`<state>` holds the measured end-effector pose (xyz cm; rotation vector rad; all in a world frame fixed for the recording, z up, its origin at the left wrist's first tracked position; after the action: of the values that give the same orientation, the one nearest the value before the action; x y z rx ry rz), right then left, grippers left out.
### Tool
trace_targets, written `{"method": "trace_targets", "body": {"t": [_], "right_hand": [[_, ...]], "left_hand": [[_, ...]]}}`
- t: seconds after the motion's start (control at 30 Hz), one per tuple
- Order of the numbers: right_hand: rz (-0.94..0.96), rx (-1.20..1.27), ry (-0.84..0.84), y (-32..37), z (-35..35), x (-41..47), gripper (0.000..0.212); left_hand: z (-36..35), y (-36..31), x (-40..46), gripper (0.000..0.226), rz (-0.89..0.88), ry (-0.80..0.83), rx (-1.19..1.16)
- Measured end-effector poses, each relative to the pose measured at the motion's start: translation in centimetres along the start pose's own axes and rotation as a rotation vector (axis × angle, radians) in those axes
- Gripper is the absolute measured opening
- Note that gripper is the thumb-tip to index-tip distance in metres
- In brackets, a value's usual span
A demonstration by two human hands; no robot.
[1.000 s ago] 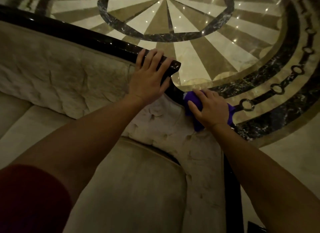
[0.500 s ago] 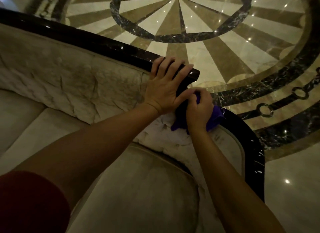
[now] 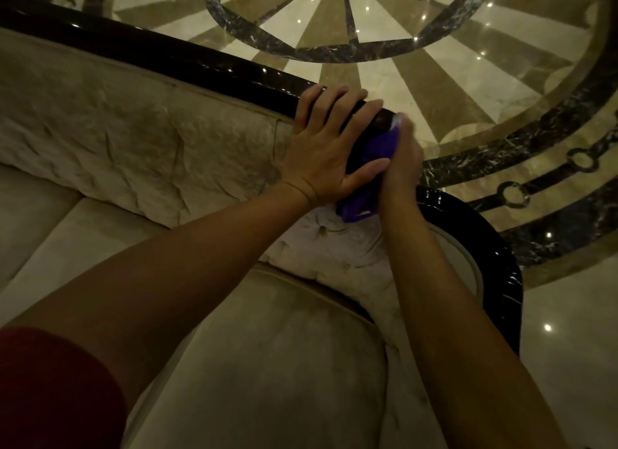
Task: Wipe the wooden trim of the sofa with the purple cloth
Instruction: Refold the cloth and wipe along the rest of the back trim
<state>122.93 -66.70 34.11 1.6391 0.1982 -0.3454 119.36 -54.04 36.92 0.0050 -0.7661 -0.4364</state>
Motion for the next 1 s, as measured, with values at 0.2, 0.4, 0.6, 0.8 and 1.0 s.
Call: {"method": "trace_targets", "body": {"t": [0.2,0.4,0.6,0.8,1.0], "right_hand": [[0.247,-1.032,-0.064,-1.4,3.0,1.1,0.04],[0.239,-1.244,-0.161,-1.4,9.1,0.9,0.047],[0.049,-1.023,-0.305,-1.5,15.5,-0.7,0.042],[0.078,-0.921,-0.449,-4.9,20.4,-4.2,0.045],[0.12,-0.844,-0.499,-10.4,24.0,-8.7,0.064]], "left_hand": [[0.4,-1.0,0.4,0.053,0.133,0.059,0.125],[1.6,-1.7,0.3,0.058,0.181,0.157,0.094],[2.0,-4.9,0.1,0.064,0.353,0.111,0.021],[0.6,-10.6,-2.7,0.079,0.32,0.12,-0.119],[-0.5,-10.5,-7.1,0.073,0.213,0.245,-0.115]]}}
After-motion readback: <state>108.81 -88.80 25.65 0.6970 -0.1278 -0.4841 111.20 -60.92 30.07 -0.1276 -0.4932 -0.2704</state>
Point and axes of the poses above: each hand's wrist, its own x-axis towards the middle knuckle, its own z-axis out of the back of the hand, y = z × x, the point moved 3 cm from there along x, towards the middle knuckle, and after that the axes turned 13 degrees about -z, right-handed, at the moved point
